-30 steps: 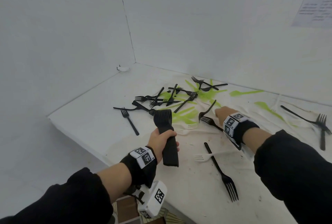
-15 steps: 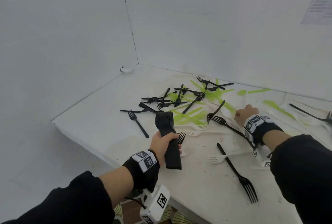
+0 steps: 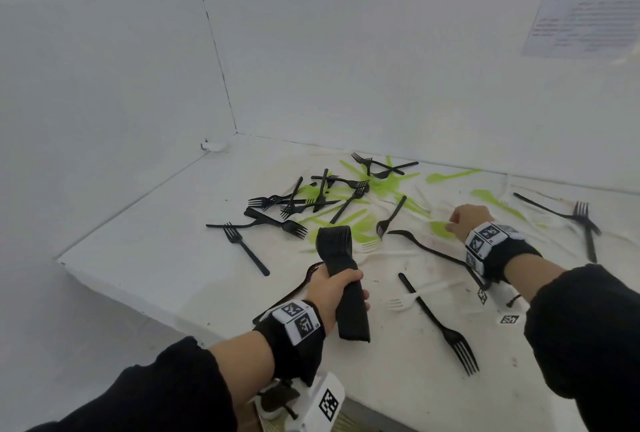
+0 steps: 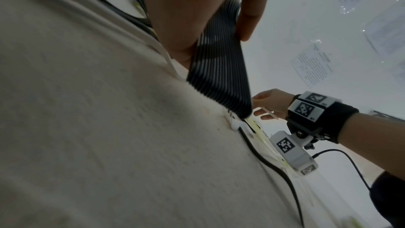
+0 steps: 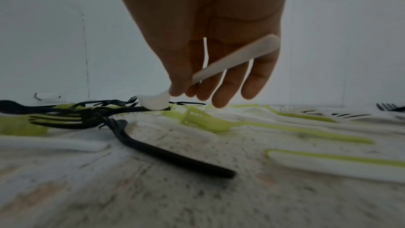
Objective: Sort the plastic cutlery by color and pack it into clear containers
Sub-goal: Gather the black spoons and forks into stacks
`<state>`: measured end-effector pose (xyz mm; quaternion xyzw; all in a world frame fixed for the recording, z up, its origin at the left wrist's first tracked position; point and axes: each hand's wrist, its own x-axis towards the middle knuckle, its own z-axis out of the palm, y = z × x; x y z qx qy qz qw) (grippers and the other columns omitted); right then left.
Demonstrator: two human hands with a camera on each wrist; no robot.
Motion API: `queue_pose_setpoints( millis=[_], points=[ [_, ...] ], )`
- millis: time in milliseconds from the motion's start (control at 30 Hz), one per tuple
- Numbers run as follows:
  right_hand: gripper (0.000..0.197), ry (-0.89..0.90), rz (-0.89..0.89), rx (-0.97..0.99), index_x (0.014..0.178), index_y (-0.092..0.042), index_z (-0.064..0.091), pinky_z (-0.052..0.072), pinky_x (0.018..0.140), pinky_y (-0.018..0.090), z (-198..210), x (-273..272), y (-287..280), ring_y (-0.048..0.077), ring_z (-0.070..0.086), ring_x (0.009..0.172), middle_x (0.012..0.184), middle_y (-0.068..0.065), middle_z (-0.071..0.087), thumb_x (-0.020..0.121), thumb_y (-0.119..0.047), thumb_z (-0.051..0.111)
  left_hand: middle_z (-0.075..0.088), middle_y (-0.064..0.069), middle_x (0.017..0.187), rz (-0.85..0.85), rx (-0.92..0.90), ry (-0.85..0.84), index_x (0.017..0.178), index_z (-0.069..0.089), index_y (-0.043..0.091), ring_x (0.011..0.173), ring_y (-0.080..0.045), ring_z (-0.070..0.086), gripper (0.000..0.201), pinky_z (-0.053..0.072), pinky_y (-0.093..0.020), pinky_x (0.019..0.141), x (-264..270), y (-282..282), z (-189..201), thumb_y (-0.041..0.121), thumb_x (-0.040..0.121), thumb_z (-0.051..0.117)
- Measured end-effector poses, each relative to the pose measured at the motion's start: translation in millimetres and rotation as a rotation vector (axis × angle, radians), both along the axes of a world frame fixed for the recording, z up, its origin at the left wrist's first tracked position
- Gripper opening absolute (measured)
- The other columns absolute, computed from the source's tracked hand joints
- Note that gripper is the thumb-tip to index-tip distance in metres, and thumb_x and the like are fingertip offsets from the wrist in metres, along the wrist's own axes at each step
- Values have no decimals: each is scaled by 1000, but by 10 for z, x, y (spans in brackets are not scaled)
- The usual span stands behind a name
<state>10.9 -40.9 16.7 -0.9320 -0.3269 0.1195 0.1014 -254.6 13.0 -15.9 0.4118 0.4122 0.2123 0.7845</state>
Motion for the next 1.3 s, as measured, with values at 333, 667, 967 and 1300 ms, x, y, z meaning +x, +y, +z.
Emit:
queue_pose_setpoints(
  millis=[333, 667, 967, 1300],
  points=[
    [26, 384, 107, 437, 118, -12, 58, 52, 56, 29, 3, -1080, -497, 21, 58, 65, 92, 5, 58, 97, -14, 44, 53, -14, 73, -114, 17, -52, 91, 50, 6, 56, -23, 55, 15, 52, -34, 50, 367, -247, -15, -3, 85, 60],
    [36, 439, 81, 491, 124, -18, 54, 40, 63, 14, -197, -1388, -777, 2, 50, 65, 76, -11, 52, 89, -13, 57, 62, -22, 95, -129, 153, -52, 96, 59, 5, 83, -30, 62, 16, 52, -41, 78, 502, -398, -147, -6, 84, 58],
    [39, 247, 197, 409, 131, -19, 50, 33, 78, 18, -125, -1195, -941, 24, 55, 104, 110, 12, 57, 96, -9, 38, 63, -20, 98, -198, 162, -135, 111, 52, 1, 82, -26, 64, 25, 57, -29, 60, 708, -631, -59, -8, 87, 54],
    [61, 411, 64, 486, 131, -18, 39, 36, 61, 9, 48, -652, -1809, -1, 46, 68, 95, -4, 49, 77, -17, 67, 61, -24, 108, -250, 67, -192, 115, 51, 5, 84, -29, 63, 23, 55, -37, 69, 1384, -1454, 52, -1, 93, 47]
  ],
)
